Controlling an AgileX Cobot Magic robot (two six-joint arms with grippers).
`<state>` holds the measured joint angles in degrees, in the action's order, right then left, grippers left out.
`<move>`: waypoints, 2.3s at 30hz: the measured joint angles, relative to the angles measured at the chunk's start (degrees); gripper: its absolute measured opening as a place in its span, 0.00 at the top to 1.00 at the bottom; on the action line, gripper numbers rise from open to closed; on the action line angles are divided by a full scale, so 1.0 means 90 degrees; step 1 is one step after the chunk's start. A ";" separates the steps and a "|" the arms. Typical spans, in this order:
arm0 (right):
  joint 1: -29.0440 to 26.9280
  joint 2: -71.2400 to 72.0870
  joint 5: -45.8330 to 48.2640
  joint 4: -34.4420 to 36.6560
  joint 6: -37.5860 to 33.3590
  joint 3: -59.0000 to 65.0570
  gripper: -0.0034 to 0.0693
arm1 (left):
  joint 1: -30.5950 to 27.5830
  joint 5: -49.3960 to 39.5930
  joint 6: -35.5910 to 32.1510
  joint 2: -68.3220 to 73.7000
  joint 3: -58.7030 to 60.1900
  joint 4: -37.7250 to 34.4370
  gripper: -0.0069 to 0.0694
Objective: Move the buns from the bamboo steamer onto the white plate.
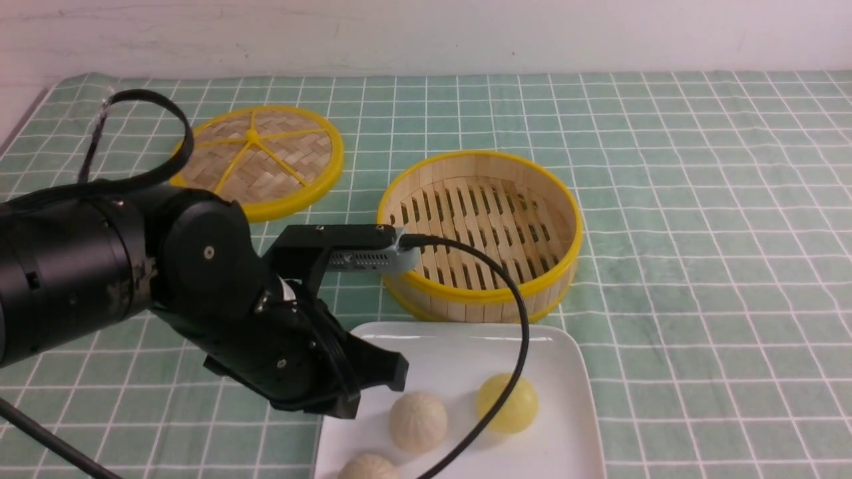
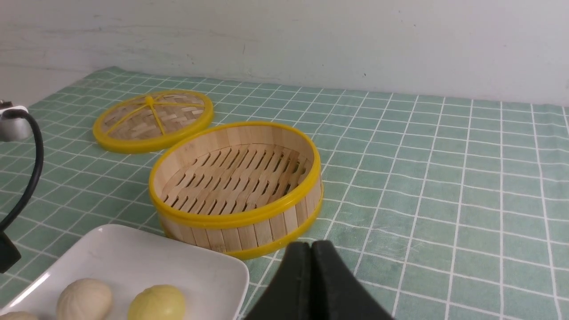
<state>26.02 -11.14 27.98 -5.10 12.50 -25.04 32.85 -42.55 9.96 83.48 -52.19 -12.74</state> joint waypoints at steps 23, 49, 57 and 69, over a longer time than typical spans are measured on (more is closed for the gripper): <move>-0.1536 0.0935 -0.0254 0.0058 0.0000 0.1885 0.93 | 0.0000 -0.0264 -0.0023 -0.0133 0.0000 0.0193 0.90; -0.2822 0.1301 -0.0574 -0.0107 0.0008 0.2851 0.89 | 0.0000 -0.2840 -0.0119 -0.4993 -0.1561 0.1415 0.90; -0.2829 0.1301 -0.0580 -0.0075 0.0008 0.2851 0.88 | 0.0000 -0.2388 0.0088 -0.7019 -0.0055 0.1079 0.90; -0.2829 0.1301 -0.0580 -0.0076 0.0008 0.2851 0.85 | 0.0000 0.2855 0.0161 -0.7800 0.3251 0.0035 0.89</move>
<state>0.56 0.57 22.76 -5.78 12.57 0.62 32.85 -16.85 11.41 13.28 -22.93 -12.43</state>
